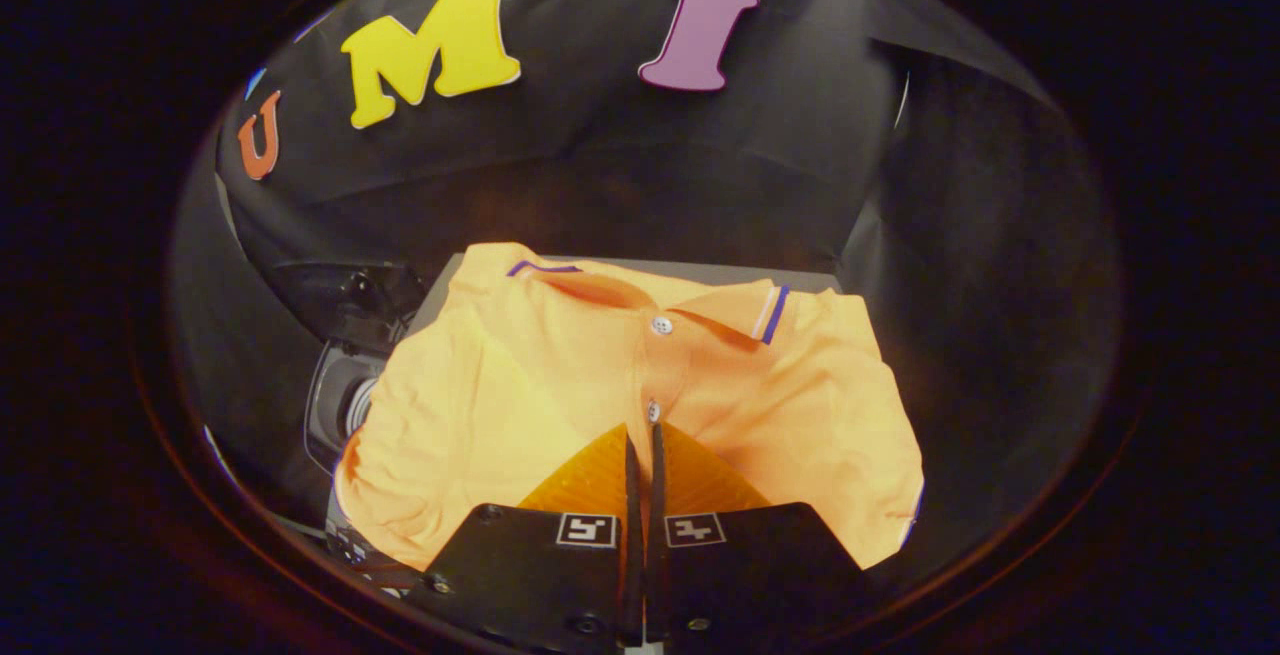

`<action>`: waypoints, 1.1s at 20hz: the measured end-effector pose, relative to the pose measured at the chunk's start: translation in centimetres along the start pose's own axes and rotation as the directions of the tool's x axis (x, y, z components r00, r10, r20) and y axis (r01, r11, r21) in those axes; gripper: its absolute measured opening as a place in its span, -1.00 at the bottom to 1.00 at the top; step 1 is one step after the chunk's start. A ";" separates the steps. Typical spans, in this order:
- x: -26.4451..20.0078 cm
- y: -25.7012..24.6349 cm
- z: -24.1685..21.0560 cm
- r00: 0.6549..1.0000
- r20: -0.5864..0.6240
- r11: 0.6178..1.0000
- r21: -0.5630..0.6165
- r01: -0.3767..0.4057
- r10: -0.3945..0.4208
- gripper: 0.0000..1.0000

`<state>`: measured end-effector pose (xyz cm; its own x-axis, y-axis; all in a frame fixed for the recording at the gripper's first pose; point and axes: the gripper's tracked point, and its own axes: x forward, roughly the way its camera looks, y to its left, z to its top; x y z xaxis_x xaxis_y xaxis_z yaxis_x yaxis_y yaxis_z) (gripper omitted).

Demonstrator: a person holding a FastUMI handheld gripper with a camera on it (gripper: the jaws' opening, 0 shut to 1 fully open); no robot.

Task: Put the clothes into the washing machine and then close the washing machine lid.

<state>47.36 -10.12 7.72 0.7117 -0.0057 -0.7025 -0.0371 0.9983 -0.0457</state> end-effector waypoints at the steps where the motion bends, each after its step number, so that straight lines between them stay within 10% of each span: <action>1: -0.8 0.3 0.7 1.000 0.009 1.000 0.004 -0.009 0.009 -0.91; 22: -12.1 13.8 11.4 0.978 0.144 0.976 -0.180 -0.123 0.150 -0.91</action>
<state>46.26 4.44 23.67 0.7919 0.1524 -0.5913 -0.2497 0.9645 -0.0859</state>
